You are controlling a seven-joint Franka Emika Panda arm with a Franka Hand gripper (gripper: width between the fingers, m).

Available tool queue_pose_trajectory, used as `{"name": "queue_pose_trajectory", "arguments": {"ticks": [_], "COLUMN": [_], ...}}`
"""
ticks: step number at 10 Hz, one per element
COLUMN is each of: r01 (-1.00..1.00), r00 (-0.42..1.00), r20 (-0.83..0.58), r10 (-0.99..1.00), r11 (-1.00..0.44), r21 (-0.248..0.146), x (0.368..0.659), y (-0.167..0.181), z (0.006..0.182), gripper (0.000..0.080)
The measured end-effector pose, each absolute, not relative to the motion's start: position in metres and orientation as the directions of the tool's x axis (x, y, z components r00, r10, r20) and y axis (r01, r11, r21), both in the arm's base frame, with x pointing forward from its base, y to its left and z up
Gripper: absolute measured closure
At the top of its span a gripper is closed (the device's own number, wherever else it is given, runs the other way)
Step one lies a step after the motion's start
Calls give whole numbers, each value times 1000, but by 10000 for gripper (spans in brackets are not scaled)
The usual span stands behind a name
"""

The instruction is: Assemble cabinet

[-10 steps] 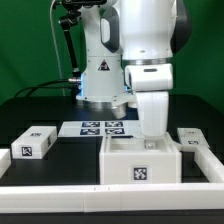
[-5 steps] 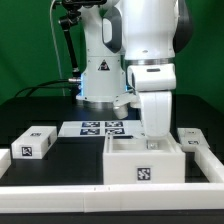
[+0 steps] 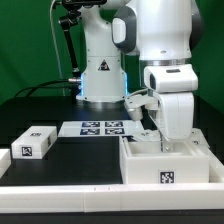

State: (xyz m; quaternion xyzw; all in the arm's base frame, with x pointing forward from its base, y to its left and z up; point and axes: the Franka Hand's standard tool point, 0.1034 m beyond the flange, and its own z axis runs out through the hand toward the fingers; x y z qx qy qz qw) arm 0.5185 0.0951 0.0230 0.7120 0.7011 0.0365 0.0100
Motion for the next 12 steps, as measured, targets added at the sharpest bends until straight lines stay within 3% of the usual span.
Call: {"name": "queue_pose_trajectory", "arguments": {"ticks": [4, 8, 10, 11, 12], "r01": [997, 997, 997, 996, 995], "r00": [51, 57, 63, 67, 76], "r20": [44, 39, 40, 40, 40], "r10": [998, 998, 997, 997, 996], "r11": [-54, -59, -65, -69, -79], "r21": [59, 51, 51, 52, 59], "x": [519, 520, 519, 519, 519], "y": [115, 107, 107, 107, 107], "z": [23, 23, 23, 24, 29], "gripper": [765, 758, 399, 262, 262]}}
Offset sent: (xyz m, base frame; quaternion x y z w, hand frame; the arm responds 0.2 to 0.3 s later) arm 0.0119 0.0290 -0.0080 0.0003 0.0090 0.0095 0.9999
